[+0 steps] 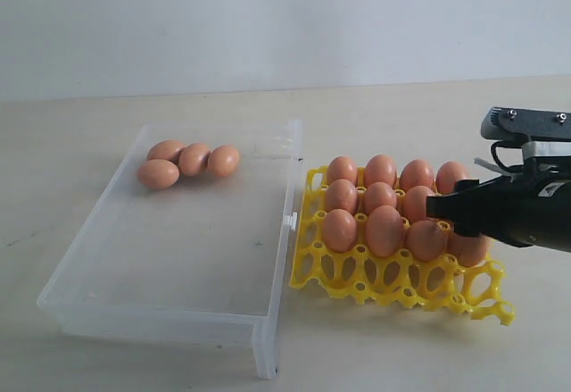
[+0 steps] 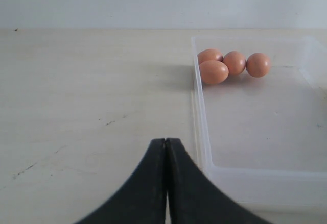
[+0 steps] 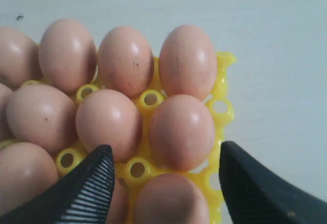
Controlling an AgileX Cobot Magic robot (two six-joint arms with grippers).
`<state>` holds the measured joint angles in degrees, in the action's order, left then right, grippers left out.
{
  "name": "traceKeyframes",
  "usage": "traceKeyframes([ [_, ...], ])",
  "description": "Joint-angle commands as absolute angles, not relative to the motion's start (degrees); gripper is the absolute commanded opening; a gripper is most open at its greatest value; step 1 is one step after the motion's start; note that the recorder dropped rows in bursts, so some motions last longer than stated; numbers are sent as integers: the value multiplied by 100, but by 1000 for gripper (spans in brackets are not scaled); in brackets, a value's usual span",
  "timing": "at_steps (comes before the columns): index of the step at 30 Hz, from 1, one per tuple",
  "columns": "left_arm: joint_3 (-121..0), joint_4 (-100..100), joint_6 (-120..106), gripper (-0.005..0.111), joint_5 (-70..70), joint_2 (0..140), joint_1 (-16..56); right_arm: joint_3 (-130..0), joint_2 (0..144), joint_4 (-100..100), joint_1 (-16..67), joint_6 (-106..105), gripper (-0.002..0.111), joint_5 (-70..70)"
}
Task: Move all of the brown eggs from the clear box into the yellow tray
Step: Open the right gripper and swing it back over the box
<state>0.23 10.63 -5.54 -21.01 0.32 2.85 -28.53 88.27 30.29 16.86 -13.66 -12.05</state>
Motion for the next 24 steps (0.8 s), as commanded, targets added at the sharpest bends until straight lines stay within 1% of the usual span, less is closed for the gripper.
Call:
traceKeyframes([
  [1, 0, 1077, -566, 0, -2079, 0, 279, -3047, 8191, 2935, 1945, -1347, 59, -789],
  [7, 0, 1077, -566, 0, -2079, 0, 279, -4290, 7819, 2935, 2537, -1464, 59, 1156],
  [12, 0, 1077, -566, 0, -2079, 0, 279, -5550, 8228, 2909, 3024, -1675, 56, 2417],
  [16, 0, 1077, -566, 0, -2079, 0, 279, -6732, 8930, 2456, 3429, -1644, 53, 3342],
  [19, 0, 1077, -566, 0, -2079, 0, 279, -7606, 9597, 2262, 3725, -1620, 54, 3817],
  [24, 0, 1077, -566, 0, -2079, 0, 279, -8841, 10848, 2189, 3987, -1620, 54, 3986],
])
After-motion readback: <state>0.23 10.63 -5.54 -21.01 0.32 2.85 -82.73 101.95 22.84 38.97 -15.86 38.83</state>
